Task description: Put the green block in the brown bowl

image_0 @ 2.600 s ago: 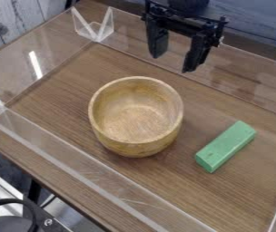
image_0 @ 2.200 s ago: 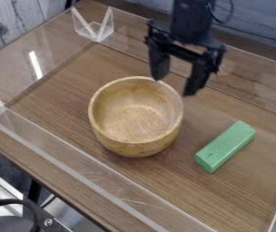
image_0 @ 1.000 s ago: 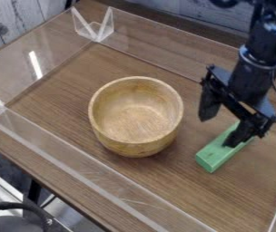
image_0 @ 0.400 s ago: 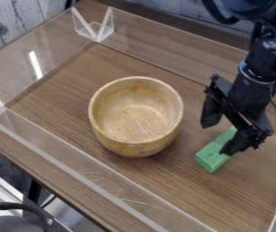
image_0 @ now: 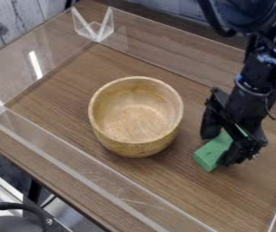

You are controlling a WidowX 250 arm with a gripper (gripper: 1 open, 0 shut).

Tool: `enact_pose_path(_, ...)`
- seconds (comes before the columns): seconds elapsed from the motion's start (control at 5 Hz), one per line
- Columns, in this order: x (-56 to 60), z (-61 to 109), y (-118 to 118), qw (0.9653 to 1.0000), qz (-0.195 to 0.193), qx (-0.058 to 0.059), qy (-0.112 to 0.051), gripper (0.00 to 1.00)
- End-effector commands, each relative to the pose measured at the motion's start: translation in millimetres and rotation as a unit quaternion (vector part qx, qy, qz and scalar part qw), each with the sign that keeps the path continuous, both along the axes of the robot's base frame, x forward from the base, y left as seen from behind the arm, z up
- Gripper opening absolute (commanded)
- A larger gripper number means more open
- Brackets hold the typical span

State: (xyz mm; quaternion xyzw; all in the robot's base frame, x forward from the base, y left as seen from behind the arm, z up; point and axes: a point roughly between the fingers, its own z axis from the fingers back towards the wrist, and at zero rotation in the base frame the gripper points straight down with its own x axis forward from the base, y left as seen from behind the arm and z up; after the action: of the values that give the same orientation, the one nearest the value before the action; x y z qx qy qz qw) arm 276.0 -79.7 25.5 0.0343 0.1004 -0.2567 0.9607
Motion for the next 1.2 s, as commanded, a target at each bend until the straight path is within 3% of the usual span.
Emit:
enact_pose_path(0.0, 7.9, 4.2, -0.2, 0.9996, -0.013, -0.021, -0.009, 1.0)
enact_pose_path(0.4, 8.1, -0.4, 6.4, 0.9976, -0.008, -0.067, 0.019, 1.0)
enact_pose_path(0.6, 8.3, -2.4, 5.8, 0.9958, 0.002, -0.091, -0.011, 1.0)
enact_pose_path(0.8, 8.4, -2.8, 4.7, 0.9926, 0.013, -0.115, -0.039, 0.0)
enact_pose_path(1.0, 4.9, -2.8, 1.6, 0.9917, -0.001, -0.11, -0.066, 0.0)
